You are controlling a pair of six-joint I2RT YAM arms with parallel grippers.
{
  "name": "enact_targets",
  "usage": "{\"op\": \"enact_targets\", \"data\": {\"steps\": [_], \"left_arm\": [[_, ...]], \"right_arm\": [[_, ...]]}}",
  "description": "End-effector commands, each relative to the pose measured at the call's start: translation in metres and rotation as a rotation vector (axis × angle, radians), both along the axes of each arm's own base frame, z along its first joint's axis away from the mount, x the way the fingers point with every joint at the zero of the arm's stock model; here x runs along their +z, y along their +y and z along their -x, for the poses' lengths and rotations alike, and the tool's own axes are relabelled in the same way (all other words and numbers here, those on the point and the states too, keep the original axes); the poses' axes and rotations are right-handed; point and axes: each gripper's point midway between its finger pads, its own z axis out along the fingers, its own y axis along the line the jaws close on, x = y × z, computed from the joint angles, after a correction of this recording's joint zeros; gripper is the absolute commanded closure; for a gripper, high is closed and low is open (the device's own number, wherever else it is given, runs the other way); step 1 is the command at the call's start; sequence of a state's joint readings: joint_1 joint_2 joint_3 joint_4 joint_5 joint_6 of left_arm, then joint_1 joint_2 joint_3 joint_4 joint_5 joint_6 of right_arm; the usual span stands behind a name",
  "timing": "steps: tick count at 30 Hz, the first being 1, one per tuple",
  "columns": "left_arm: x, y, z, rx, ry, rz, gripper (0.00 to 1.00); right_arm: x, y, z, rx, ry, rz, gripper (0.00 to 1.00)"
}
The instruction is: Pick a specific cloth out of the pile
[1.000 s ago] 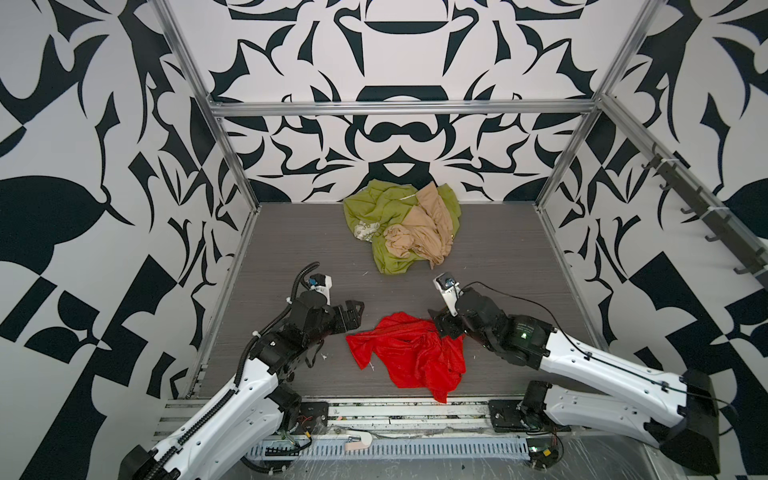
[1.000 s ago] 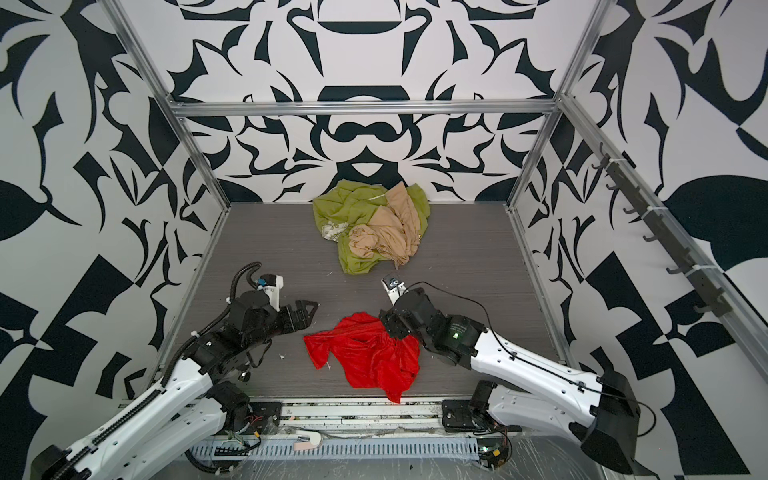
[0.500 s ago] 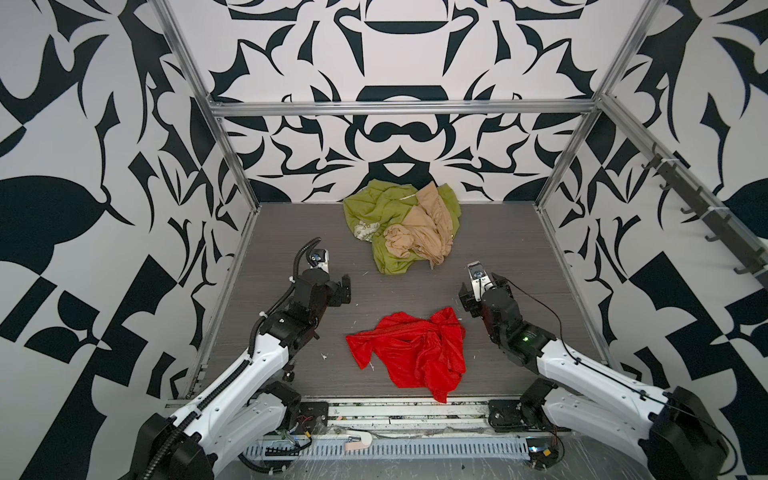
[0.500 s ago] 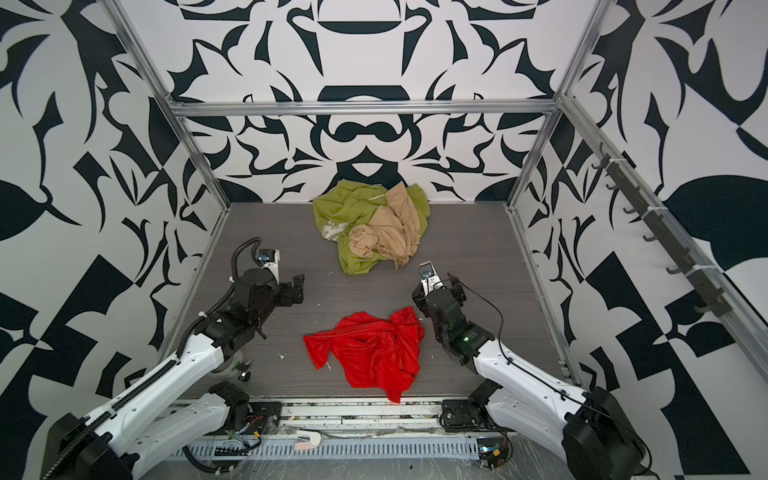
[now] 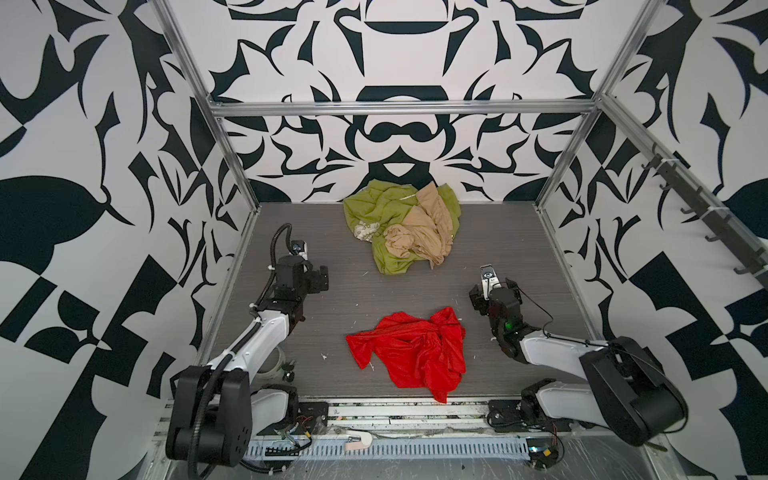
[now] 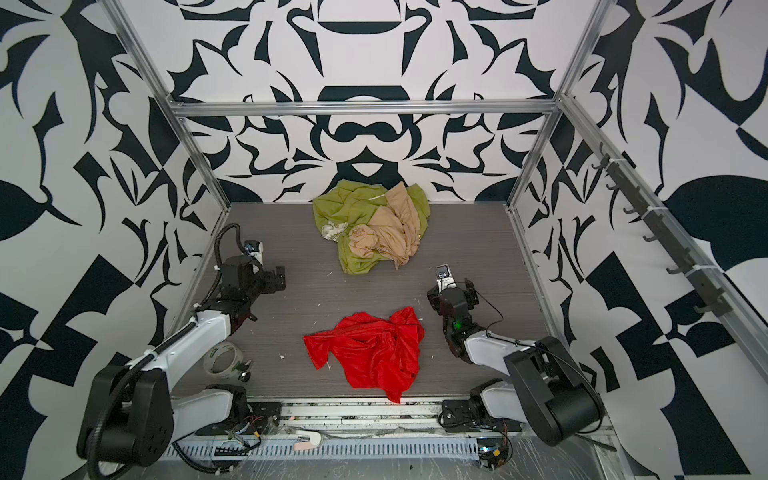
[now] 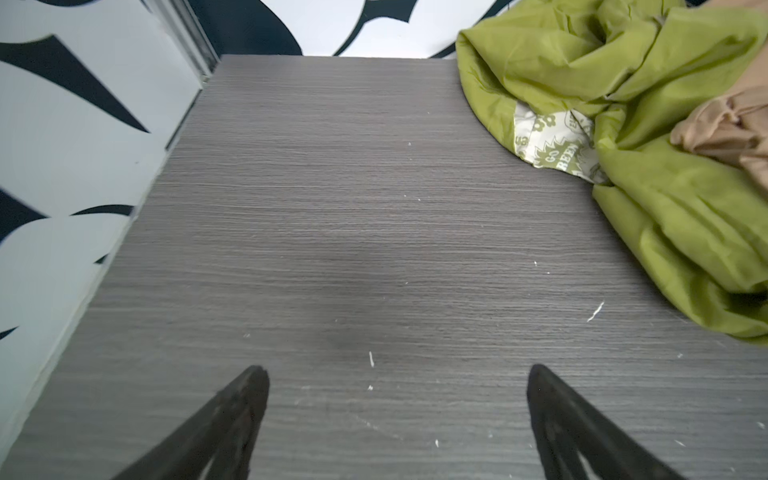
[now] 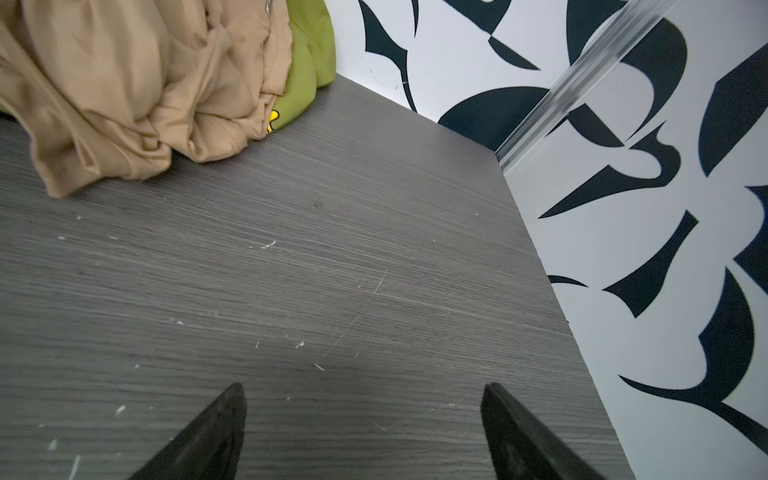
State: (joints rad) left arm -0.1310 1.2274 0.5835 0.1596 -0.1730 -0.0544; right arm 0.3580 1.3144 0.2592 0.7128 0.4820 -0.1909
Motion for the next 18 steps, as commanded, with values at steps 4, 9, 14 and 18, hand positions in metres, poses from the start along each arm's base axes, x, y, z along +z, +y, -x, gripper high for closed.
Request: {"op": "enact_targets", "data": {"steps": [4, 9, 14, 18], "left_arm": [[-0.013, -0.002, -0.019, -0.071, -0.047, -0.003, 0.01], [-0.018, -0.003, -0.026, -0.094, -0.09, -0.002, 0.01], [-0.022, -0.002, -0.03, -0.099, -0.142, 0.005, 0.01], [-0.03, 0.005, -0.03, -0.076, -0.162, 0.031, 0.01]], "right_arm": [[0.027, 0.002, -0.023, 0.003, -0.174, -0.087, 0.09], [0.018, -0.01, -0.029, -0.041, -0.183, -0.126, 0.1], [0.011, -0.02, -0.031, -0.05, -0.177, -0.181, 0.11], [0.004, -0.021, -0.035, -0.044, -0.157, -0.2, 0.01]]}}
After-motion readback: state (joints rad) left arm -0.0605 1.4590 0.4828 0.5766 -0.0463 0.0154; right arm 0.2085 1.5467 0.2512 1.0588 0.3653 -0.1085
